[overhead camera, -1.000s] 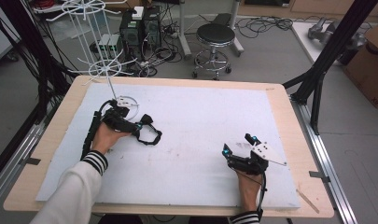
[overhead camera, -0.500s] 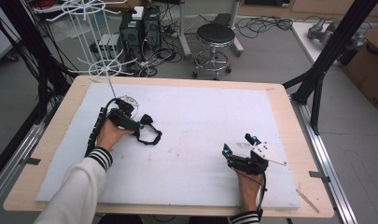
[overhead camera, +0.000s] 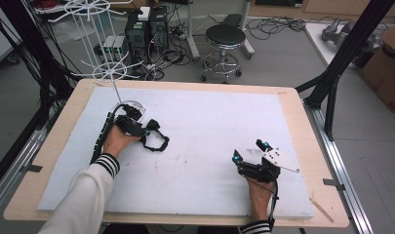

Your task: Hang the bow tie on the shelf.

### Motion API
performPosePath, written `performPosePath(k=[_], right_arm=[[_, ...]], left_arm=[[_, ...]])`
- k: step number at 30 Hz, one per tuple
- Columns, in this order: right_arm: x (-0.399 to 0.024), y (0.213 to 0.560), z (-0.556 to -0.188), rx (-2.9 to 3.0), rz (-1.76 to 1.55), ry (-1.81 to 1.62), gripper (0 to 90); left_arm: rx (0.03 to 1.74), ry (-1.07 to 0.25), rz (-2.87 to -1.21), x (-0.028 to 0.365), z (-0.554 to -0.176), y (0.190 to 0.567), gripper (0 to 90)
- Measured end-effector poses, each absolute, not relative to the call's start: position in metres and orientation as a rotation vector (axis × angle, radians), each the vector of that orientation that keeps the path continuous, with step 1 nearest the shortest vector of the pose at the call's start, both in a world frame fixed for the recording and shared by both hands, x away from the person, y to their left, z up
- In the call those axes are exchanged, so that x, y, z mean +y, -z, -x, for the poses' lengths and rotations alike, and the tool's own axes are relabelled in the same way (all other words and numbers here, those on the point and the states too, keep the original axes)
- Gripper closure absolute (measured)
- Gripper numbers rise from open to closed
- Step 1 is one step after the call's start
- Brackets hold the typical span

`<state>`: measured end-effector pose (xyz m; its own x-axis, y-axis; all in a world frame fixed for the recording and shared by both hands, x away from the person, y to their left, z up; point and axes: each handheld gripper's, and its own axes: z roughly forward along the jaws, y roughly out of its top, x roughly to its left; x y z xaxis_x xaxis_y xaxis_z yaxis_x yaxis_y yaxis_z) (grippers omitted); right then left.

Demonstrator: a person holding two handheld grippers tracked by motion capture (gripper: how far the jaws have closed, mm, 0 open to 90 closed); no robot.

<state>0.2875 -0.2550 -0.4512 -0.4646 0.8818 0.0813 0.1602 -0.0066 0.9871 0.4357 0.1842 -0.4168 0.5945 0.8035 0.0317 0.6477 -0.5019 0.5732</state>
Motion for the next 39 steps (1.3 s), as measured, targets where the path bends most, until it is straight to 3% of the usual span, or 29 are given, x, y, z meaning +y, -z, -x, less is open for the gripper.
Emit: performPosePath(k=[16, 24, 39], right_arm=[[-0.255, 0.451, -0.288, 1.664, -1.090, -1.524, 4.1], [-0.256, 0.451, -0.287, 1.659, -1.092, -1.526, 4.1], [-0.256, 0.452, -0.287, 1.655, -1.085, -1.533, 4.1]], left_arm=[[1.142, -0.384, -2.335, 0.181, -0.437, 0.419, 74.6], [1.132, -0.442, -2.359, 0.175, -0.433, 0.418, 76.6], [1.053, -0.529, -2.236, 0.181, -0.416, 0.393, 76.7]])
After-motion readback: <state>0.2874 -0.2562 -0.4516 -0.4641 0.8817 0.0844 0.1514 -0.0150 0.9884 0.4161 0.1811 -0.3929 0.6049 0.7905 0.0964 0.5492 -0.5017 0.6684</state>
